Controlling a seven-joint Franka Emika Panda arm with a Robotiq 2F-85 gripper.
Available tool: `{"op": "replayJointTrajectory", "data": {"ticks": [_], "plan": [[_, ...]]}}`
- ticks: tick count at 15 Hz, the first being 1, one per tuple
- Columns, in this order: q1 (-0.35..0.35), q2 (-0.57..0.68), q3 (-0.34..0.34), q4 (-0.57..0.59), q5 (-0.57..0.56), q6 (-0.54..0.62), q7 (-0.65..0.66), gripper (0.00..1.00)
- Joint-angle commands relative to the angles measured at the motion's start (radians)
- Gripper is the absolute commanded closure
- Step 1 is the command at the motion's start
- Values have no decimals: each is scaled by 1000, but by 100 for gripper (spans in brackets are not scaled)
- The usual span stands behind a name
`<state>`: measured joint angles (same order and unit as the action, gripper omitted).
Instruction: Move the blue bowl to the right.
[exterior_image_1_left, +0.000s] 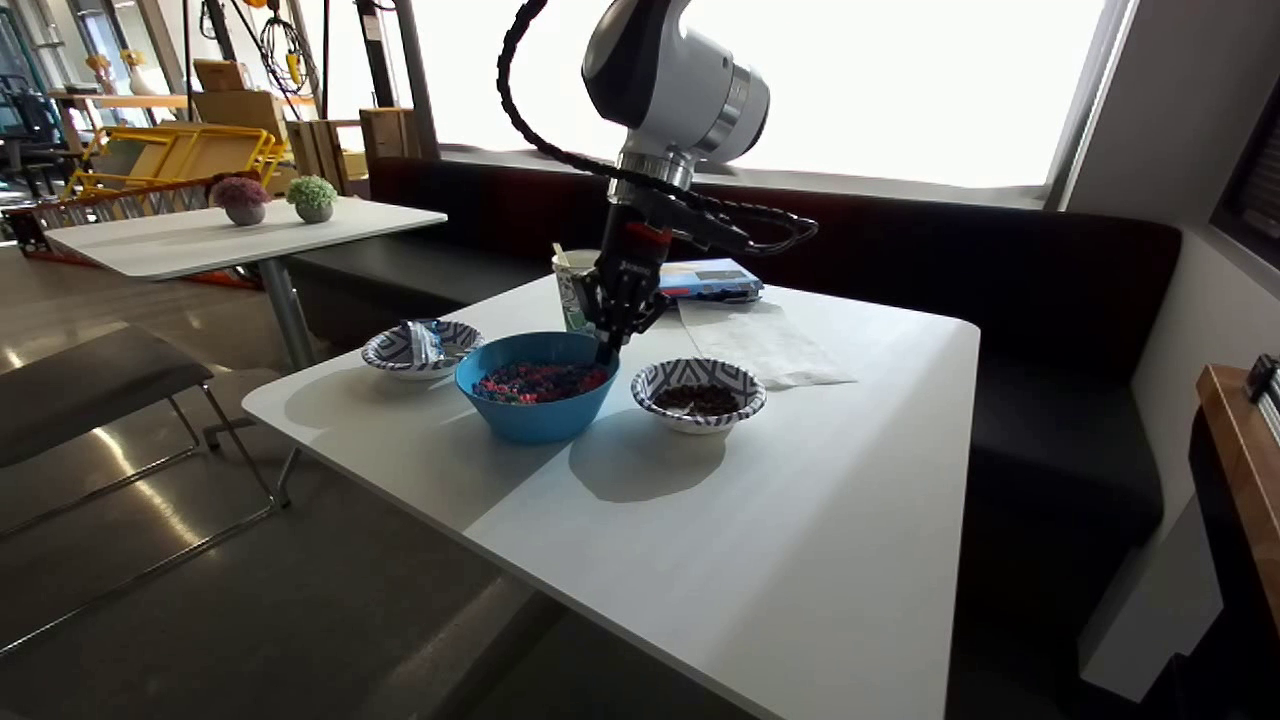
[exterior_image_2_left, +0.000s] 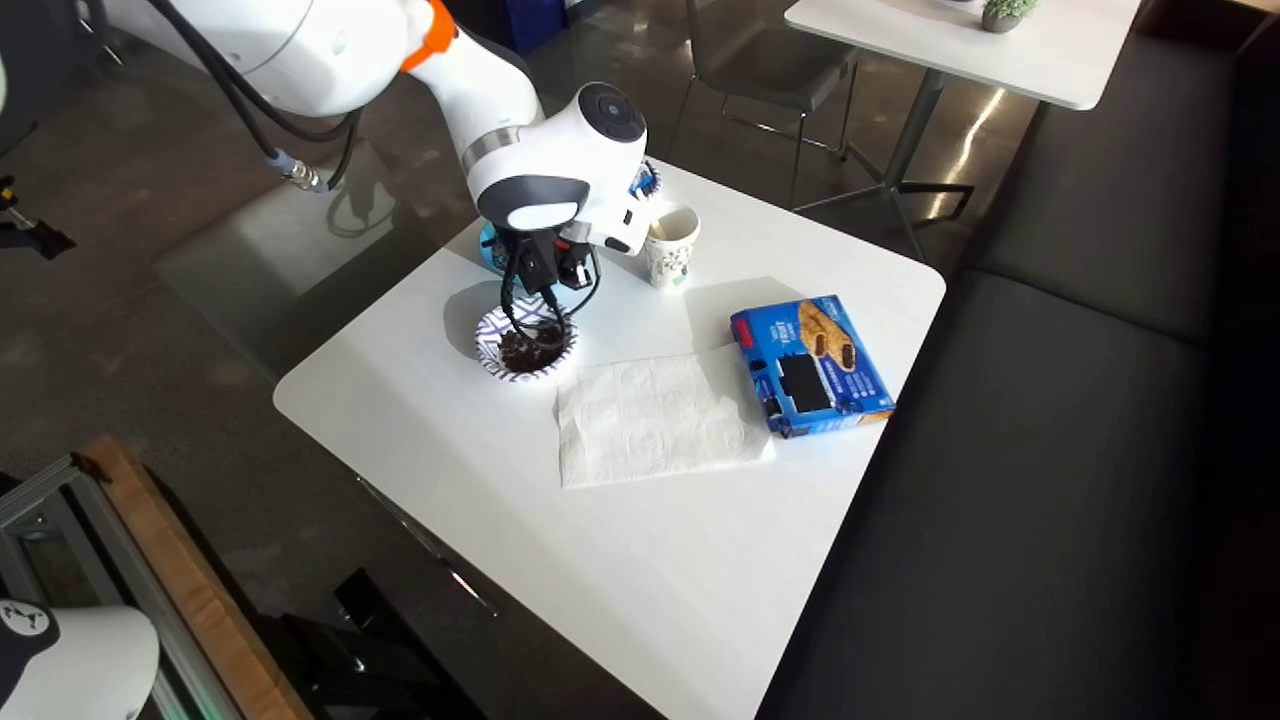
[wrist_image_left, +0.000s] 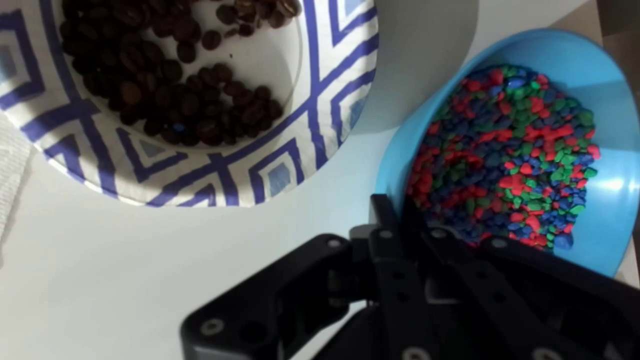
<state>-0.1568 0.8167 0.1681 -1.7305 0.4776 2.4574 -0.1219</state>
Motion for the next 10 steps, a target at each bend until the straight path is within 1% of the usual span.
{"op": "replayJointTrajectory", "data": {"ticks": [1,5,10], "plan": [[-2,-10,-2,-15,-8,-22,17,99],[-20,-51,-4,-40,-12,-70,8,99],[-64,-72,10,-48,7,-154,-53,99]]}}
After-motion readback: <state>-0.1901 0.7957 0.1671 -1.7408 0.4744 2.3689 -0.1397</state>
